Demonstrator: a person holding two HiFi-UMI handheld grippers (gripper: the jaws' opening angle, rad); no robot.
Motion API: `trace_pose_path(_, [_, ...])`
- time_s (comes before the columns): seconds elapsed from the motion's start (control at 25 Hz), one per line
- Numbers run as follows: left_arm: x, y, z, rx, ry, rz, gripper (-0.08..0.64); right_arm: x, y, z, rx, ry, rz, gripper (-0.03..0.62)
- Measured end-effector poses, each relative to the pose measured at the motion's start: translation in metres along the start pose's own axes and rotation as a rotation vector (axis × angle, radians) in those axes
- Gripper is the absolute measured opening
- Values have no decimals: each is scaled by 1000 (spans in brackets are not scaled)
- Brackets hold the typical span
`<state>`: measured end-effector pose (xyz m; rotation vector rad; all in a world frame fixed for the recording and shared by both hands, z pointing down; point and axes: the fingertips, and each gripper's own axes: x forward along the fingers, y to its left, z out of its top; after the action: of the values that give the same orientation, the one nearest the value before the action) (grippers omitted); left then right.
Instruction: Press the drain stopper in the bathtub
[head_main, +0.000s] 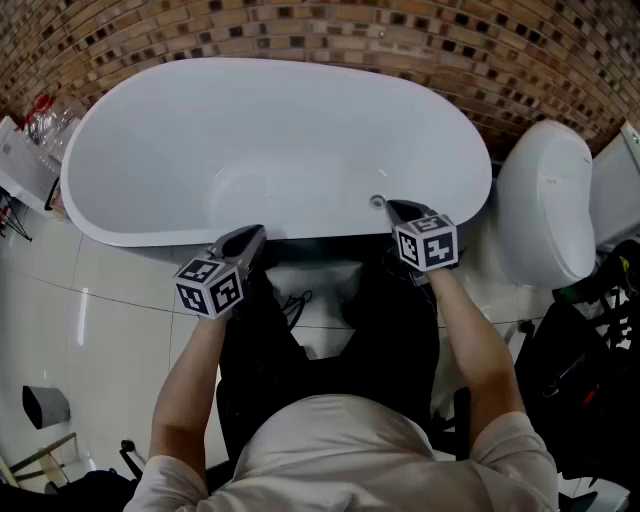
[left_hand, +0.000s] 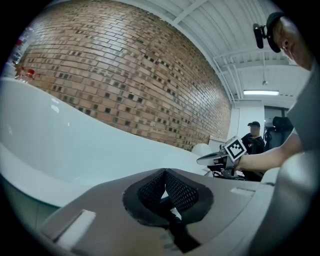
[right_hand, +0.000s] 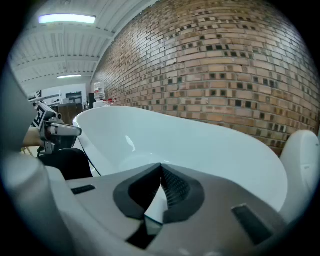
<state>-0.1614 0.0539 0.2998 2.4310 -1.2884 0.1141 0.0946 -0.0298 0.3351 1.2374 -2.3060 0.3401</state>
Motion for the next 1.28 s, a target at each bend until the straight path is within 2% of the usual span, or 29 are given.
trace_pose_path(0.32, [16,-37,53,212,-33,-43,8,-16,-9,63,-79,-56,8,15])
trace_pose_path(0.6, [41,-61,90,313,-37,-97,8,-18,-34,119,-91,-84,-12,15])
trace_pose_path(1.0, [84,-68,113,344,-16,-130,8,-5,-73,151,-153,-62,-60,15])
trace_pose_path(1.28, [119,-68,114,359,22,-158,8,27,-92,147,-176,-13,-61,15])
